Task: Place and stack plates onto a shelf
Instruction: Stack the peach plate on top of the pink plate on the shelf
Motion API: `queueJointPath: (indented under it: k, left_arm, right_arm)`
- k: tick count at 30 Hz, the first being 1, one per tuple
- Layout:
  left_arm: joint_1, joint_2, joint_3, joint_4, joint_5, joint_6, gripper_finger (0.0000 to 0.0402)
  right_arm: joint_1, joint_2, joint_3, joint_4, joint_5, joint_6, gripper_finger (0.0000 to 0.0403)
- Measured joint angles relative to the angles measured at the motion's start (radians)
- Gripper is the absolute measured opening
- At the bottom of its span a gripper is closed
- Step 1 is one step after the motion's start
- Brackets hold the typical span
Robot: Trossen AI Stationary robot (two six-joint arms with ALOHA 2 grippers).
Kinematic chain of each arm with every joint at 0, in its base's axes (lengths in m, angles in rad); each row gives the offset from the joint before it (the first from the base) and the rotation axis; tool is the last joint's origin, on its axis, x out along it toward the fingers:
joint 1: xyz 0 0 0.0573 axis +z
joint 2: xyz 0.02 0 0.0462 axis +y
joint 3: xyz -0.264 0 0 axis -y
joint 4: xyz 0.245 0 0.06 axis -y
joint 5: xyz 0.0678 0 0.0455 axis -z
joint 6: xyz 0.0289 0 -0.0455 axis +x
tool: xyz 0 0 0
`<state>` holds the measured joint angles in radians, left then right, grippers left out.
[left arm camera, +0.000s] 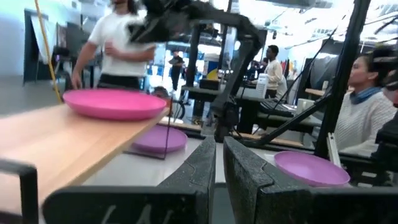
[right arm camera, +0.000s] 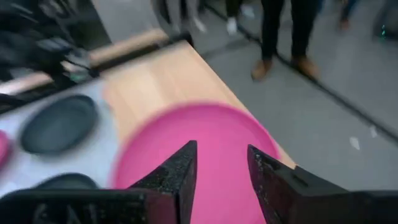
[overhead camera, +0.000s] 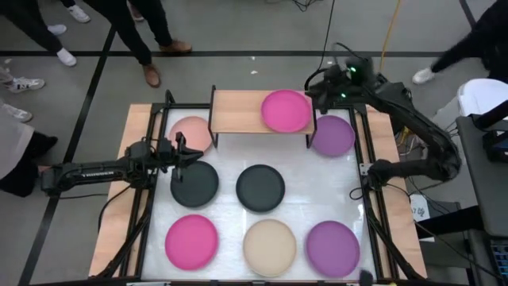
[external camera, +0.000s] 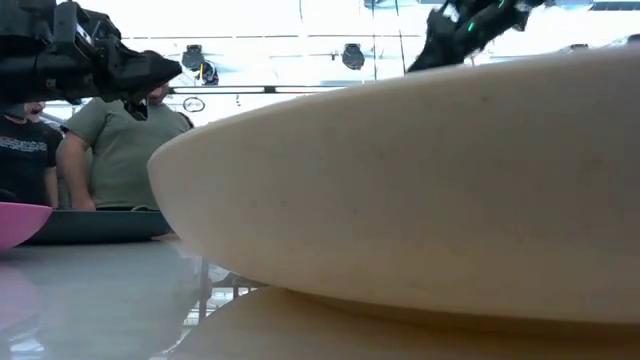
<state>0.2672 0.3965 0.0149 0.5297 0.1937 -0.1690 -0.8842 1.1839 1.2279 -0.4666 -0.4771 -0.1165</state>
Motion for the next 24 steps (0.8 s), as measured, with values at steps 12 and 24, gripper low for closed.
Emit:
queueJointPath:
  k: [12, 24]
  left_arm:
    - [-0.053, 0.222, 0.317, -0.76, -0.256, -0.092, 0.0035]
    - [-0.059, 0.498, 0.469, -1.067, -0.403, -0.154, 0.0039]
  right_arm:
    - [0.269, -0.399, -0.369, 0.334, 0.0, 0.119, 0.0116]
    - [0.381, -0.46, -0.534, 0.496, 0.007, 0.139, 0.0116]
